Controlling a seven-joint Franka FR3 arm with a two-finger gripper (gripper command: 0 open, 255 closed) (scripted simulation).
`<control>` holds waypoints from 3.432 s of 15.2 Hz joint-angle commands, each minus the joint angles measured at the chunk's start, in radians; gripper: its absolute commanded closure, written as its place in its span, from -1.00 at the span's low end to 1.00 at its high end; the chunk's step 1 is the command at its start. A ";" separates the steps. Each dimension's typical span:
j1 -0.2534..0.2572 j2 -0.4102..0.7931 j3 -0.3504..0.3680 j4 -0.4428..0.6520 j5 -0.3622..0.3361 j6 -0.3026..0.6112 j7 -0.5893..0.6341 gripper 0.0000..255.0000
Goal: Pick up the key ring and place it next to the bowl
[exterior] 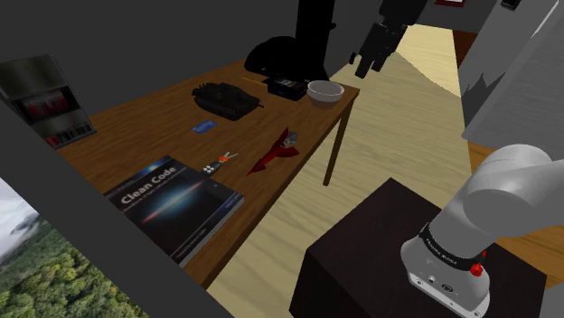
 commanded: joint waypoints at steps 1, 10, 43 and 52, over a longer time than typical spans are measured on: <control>0.000 0.000 0.000 0.000 0.000 0.000 0.000 -1.00; -0.041 0.126 0.266 -0.029 0.118 0.145 0.451 -1.00; -0.020 1.307 0.602 0.626 -0.416 0.429 1.899 -1.00; -0.018 1.311 0.600 0.624 -0.419 0.435 1.900 1.00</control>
